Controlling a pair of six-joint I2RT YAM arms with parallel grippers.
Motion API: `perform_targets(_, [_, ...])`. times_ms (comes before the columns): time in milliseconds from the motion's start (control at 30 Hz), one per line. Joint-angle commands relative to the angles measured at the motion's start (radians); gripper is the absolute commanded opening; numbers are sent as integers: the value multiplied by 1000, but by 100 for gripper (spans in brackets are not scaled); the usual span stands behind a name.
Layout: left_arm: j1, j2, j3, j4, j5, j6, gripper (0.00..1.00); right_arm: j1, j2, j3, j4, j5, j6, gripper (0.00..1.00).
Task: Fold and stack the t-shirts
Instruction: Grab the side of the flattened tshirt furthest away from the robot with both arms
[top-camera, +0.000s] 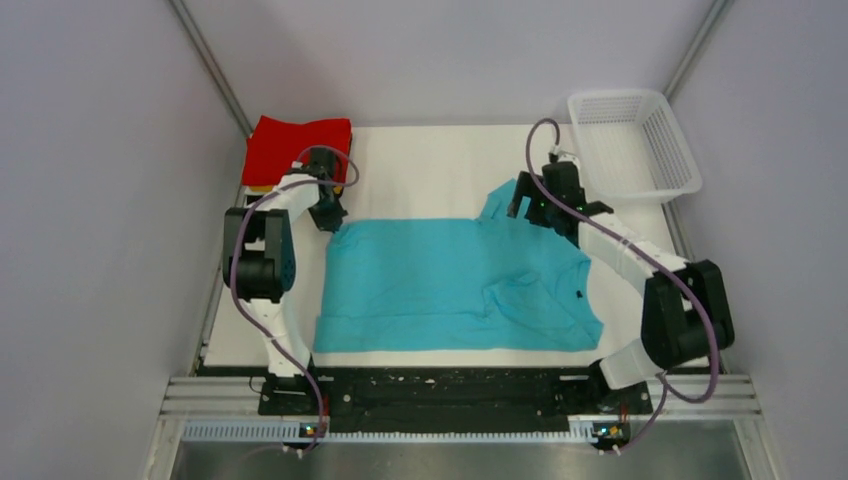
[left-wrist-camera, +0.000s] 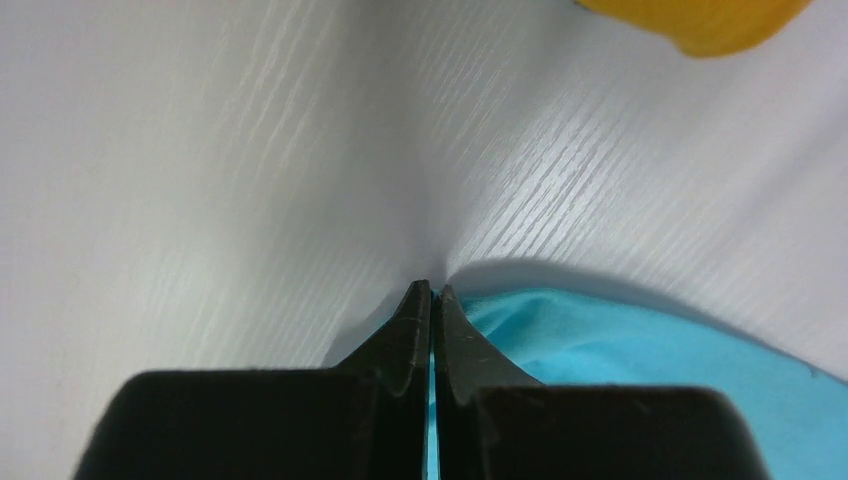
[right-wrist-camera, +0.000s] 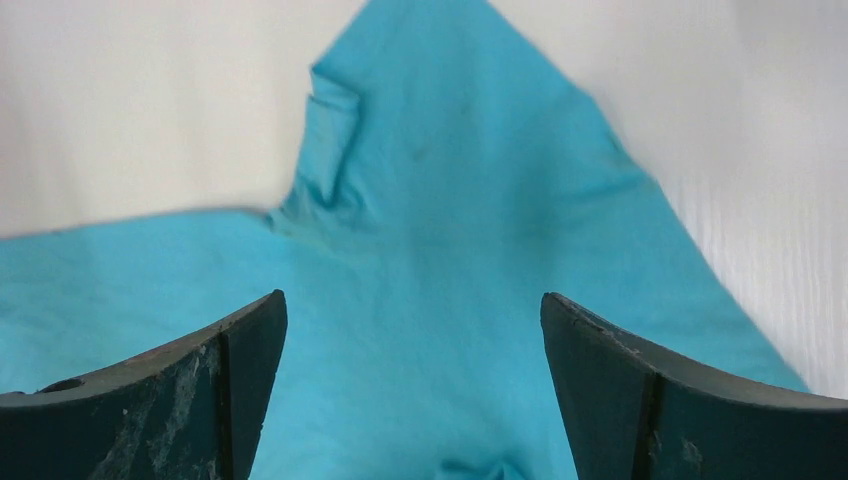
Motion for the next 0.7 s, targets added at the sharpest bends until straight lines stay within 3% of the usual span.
perform_targets(0, [-6,-115,-34,6,22,8,0,-9,182,191,102,41,-90,94])
perform_targets(333, [-7,-208,-85,15,17,11,0,-3,648,692,-53,100,-157,74])
perform_targets(500, [-10,-229,-114,33,29,11,0,43,832,897,-149,230,-237,64])
perform_targets(667, [-11,-241,-119,26,24,14,0,56,898,959,-239,274,-220,60])
